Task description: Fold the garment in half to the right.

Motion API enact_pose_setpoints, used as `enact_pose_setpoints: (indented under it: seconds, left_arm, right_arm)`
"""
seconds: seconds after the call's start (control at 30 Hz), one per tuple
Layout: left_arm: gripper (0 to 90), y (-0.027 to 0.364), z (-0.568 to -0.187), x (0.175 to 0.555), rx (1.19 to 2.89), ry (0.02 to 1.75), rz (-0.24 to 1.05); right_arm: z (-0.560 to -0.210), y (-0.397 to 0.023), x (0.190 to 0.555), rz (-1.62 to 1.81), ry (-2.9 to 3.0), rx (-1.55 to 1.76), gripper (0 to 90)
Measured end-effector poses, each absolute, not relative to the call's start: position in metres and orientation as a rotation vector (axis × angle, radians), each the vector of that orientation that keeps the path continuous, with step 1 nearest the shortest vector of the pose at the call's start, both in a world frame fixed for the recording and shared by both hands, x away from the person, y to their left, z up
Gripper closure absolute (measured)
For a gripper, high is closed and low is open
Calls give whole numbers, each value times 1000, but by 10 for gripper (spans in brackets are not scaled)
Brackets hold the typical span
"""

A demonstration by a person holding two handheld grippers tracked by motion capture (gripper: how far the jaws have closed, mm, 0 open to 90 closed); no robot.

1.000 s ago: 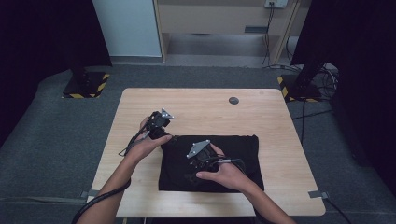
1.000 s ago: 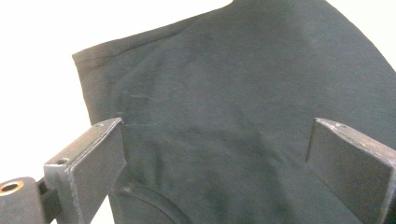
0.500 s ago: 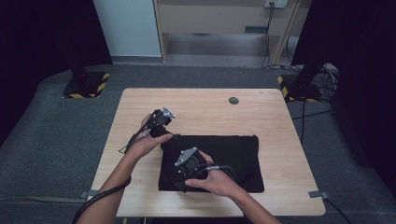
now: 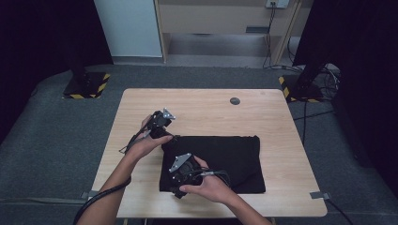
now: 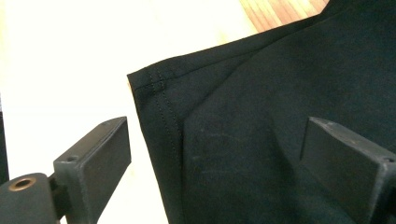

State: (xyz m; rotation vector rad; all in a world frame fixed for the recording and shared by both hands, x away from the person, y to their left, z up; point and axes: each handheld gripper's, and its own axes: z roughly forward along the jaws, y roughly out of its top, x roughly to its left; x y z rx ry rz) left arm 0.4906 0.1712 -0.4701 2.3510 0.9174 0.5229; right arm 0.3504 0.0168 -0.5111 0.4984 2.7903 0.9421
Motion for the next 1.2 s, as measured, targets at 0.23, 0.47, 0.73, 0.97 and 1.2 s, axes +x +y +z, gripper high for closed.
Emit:
enact_pose_setpoints:
  seconds: [0.23,0.47,0.73,0.97,1.2]
  left_arm:
    - [83,179,-479,498,2342,932,518]
    - [110,179,-494,500,2382,919,491]
    - [122,185,-504,507,2372,972,497]
    - [126,183,-510,508,2386,965,483]
    - [138,180,-515,510,2393,972,468]
  right_arm:
    - [-512,16,349,944,2787,524,136]
    - [-515,18,346,949,2799,524,182]
    - [-514,31,341,965,2803,496,230]
    - [-522,44,340,927,2819,489,230]
    - [-527,46,342,932,2799,536,242]
